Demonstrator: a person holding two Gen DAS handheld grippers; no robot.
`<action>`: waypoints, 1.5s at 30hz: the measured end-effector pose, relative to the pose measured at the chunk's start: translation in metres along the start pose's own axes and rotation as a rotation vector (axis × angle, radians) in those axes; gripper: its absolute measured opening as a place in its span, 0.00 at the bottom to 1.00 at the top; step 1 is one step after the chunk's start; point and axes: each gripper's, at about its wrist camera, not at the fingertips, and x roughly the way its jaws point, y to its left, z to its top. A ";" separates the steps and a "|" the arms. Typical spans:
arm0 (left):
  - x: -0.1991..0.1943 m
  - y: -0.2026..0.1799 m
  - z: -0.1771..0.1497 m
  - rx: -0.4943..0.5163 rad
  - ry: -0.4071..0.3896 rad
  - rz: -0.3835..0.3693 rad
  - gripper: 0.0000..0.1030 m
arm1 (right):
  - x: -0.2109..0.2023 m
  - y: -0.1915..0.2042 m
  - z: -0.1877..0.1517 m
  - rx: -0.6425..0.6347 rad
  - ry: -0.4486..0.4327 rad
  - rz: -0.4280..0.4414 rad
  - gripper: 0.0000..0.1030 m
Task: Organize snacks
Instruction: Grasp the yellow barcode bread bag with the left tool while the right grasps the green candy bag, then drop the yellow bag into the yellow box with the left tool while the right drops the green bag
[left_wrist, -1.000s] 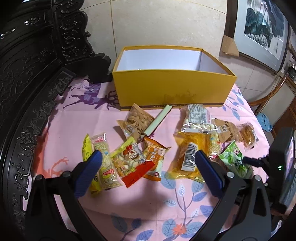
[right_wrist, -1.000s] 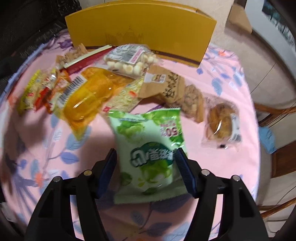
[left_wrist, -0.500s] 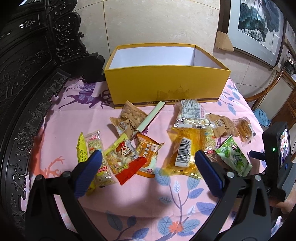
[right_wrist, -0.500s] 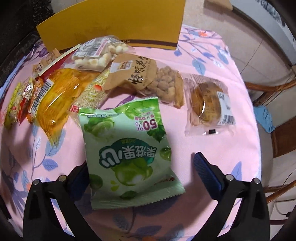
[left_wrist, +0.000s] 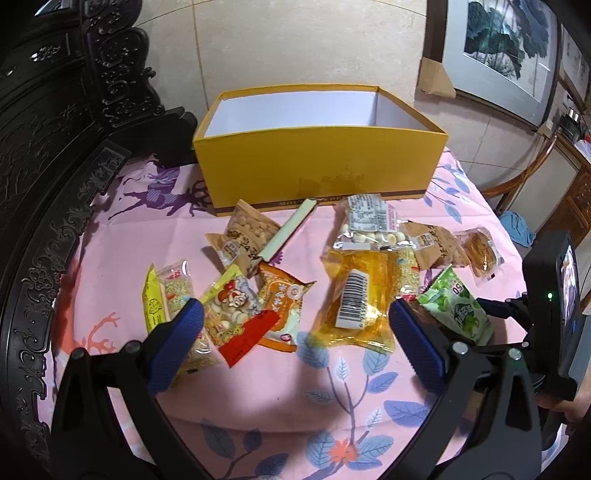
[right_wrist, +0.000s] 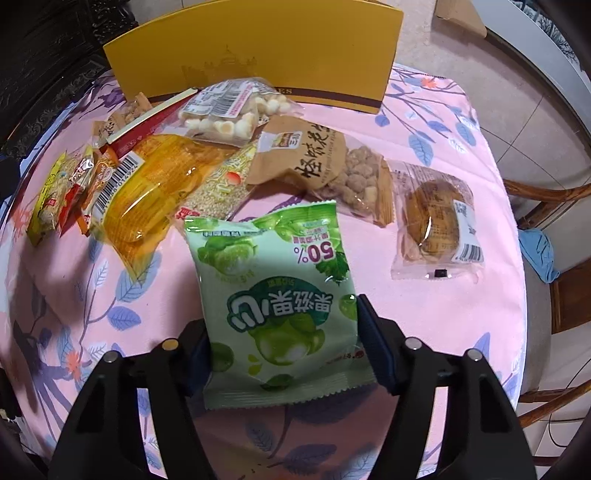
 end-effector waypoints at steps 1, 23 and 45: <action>0.001 -0.002 0.000 0.006 0.001 -0.003 0.98 | -0.001 0.000 -0.001 0.000 -0.003 0.002 0.67; 0.094 -0.068 -0.004 0.190 0.092 -0.091 0.59 | -0.001 -0.014 -0.005 -0.023 -0.027 0.031 0.64; 0.088 -0.048 -0.006 0.090 0.127 -0.088 0.42 | -0.001 -0.014 -0.004 -0.001 -0.025 0.033 0.65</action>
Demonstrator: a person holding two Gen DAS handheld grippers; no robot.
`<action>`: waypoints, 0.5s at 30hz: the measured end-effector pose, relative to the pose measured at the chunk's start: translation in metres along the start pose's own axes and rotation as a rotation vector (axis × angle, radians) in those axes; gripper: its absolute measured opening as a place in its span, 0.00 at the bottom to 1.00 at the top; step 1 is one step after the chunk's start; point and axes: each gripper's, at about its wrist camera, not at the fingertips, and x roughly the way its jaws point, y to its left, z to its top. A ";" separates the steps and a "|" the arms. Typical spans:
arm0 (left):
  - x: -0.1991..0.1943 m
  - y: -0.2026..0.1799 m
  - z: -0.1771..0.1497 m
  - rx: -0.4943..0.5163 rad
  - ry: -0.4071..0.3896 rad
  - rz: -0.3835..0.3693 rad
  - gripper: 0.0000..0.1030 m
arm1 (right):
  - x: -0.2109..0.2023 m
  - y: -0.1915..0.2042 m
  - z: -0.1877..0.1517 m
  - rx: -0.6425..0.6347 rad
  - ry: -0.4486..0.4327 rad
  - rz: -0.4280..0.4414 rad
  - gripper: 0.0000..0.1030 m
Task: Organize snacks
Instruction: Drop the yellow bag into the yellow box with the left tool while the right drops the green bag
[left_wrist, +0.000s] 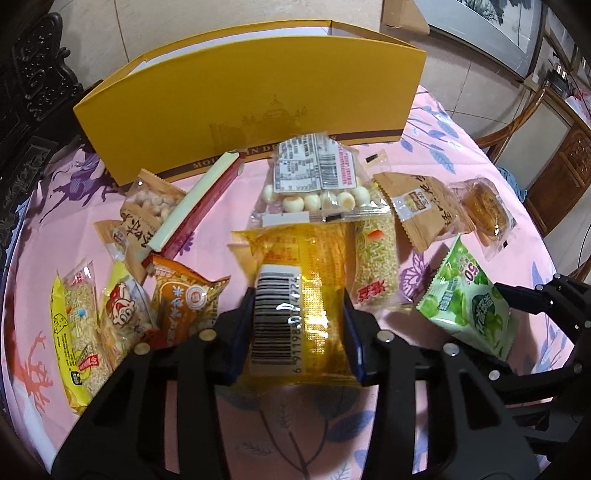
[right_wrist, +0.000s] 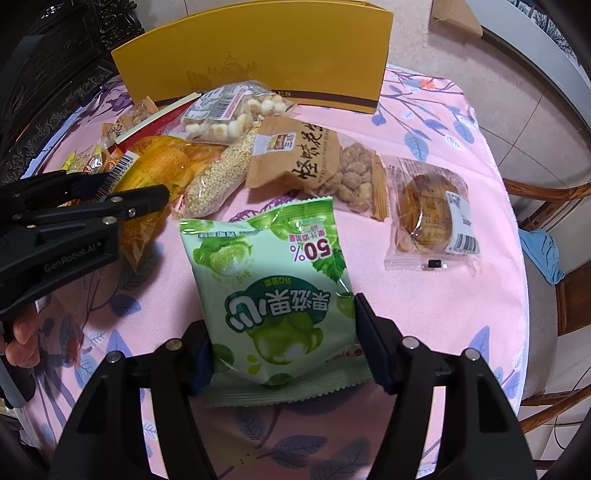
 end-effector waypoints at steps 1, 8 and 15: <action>-0.002 0.001 0.000 -0.003 -0.003 -0.002 0.40 | 0.000 0.000 0.000 0.002 0.001 0.001 0.65; -0.033 0.010 0.004 -0.008 -0.060 -0.005 0.38 | 0.000 -0.001 0.000 -0.004 0.002 -0.002 0.65; -0.078 0.026 0.032 0.001 -0.178 0.011 0.38 | 0.000 -0.002 0.000 -0.004 -0.005 0.001 0.64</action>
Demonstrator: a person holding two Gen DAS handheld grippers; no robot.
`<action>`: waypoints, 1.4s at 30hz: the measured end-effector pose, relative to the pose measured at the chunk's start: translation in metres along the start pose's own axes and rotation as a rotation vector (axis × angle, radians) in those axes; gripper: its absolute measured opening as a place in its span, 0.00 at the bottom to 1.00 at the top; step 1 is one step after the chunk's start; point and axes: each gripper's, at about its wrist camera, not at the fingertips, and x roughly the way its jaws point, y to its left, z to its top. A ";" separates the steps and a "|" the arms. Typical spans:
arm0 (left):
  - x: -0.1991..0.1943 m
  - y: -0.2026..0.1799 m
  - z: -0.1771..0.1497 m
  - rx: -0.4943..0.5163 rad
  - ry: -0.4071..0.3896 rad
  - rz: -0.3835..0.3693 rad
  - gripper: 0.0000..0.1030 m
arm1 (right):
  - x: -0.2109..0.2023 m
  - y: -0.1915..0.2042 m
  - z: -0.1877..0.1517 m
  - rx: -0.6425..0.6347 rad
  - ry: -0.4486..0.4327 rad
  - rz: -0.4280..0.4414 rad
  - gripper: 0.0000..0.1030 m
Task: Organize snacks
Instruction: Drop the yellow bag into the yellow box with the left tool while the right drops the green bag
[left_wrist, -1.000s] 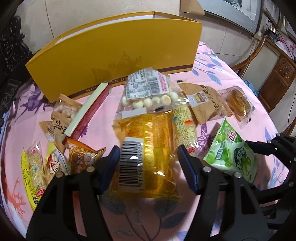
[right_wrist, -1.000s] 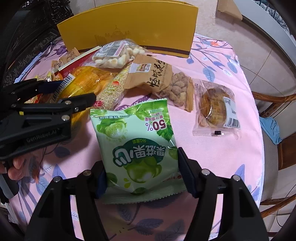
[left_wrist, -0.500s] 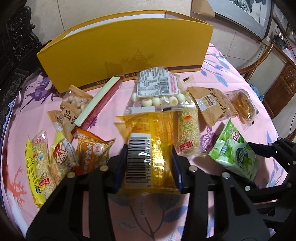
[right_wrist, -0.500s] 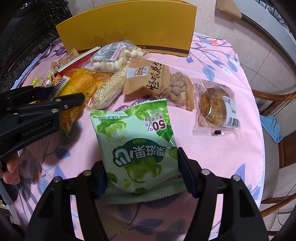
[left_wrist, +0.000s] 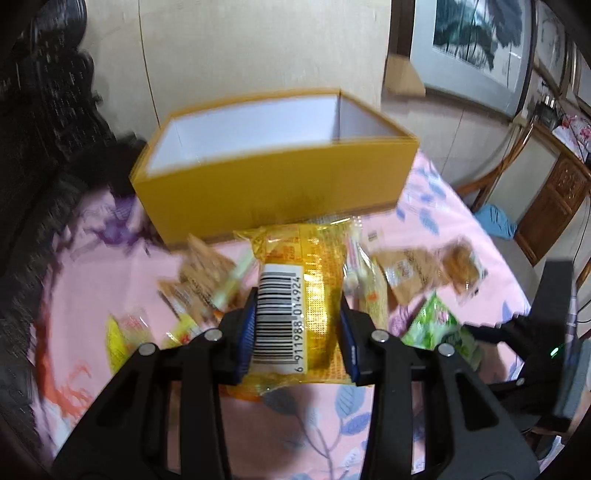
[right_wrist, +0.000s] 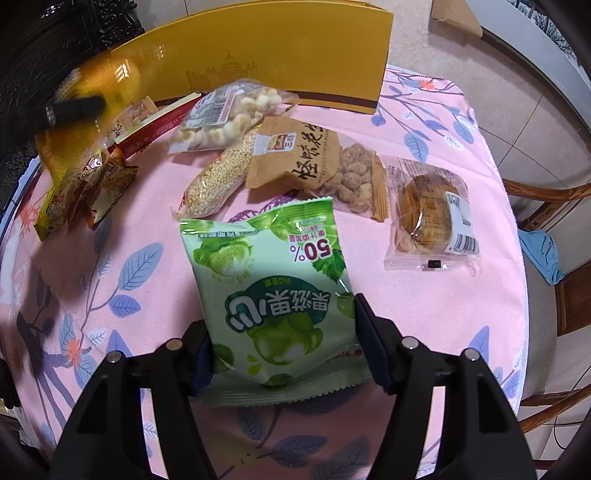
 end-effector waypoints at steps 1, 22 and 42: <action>-0.005 0.005 0.009 -0.005 -0.018 0.000 0.38 | 0.000 0.000 0.000 0.003 -0.001 0.002 0.63; -0.017 0.019 0.114 -0.015 -0.190 0.010 0.38 | -0.096 -0.013 0.065 0.054 -0.265 0.063 0.20; 0.093 0.078 0.190 -0.222 -0.044 0.117 0.87 | -0.022 -0.018 0.287 0.126 -0.232 0.159 0.54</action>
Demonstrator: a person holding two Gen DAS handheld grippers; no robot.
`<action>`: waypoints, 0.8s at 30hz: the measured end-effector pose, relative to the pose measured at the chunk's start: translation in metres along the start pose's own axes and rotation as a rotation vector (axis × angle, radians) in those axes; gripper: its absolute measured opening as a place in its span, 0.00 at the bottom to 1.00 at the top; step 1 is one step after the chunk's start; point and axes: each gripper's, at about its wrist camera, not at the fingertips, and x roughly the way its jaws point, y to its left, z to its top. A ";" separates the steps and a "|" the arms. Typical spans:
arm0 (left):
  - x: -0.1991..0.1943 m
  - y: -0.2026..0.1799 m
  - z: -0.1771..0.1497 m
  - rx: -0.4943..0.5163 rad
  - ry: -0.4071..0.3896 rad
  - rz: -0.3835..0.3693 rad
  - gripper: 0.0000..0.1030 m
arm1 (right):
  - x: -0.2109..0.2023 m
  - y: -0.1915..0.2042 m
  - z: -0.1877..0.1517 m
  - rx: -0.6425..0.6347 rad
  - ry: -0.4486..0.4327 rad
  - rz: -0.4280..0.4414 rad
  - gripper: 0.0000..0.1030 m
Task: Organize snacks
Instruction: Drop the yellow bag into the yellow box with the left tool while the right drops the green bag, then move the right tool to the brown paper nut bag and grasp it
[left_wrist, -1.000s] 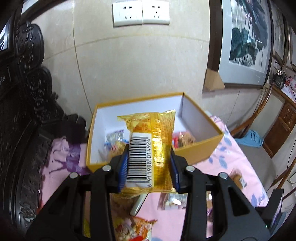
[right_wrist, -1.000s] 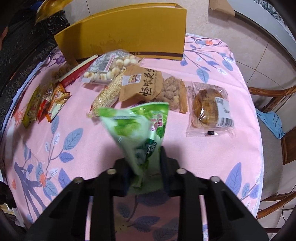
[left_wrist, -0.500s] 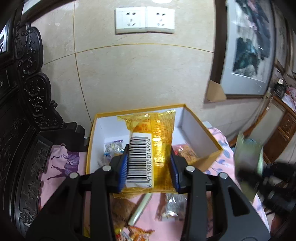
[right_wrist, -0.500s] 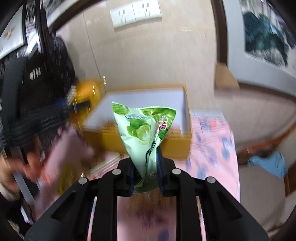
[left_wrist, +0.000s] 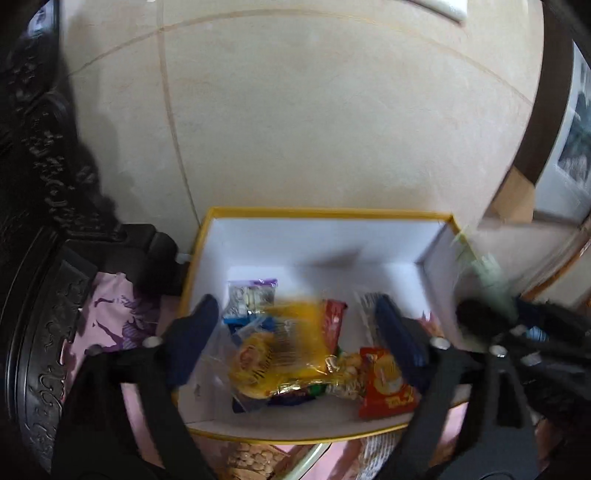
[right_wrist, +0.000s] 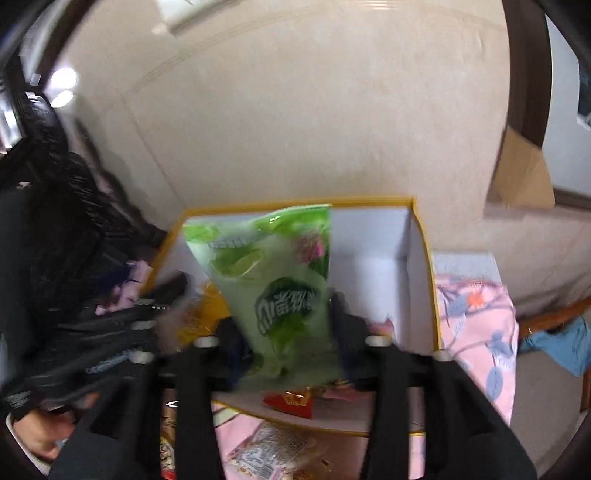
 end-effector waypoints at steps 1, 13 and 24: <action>-0.006 0.003 -0.001 -0.008 -0.019 -0.022 0.89 | 0.001 -0.002 -0.001 0.009 0.003 -0.009 0.63; -0.081 0.049 -0.044 -0.145 -0.130 0.004 0.96 | -0.052 -0.019 -0.048 0.133 0.109 -0.004 0.99; -0.127 0.068 -0.141 -0.093 -0.003 0.055 0.98 | -0.090 -0.064 -0.148 0.234 0.059 -0.053 0.99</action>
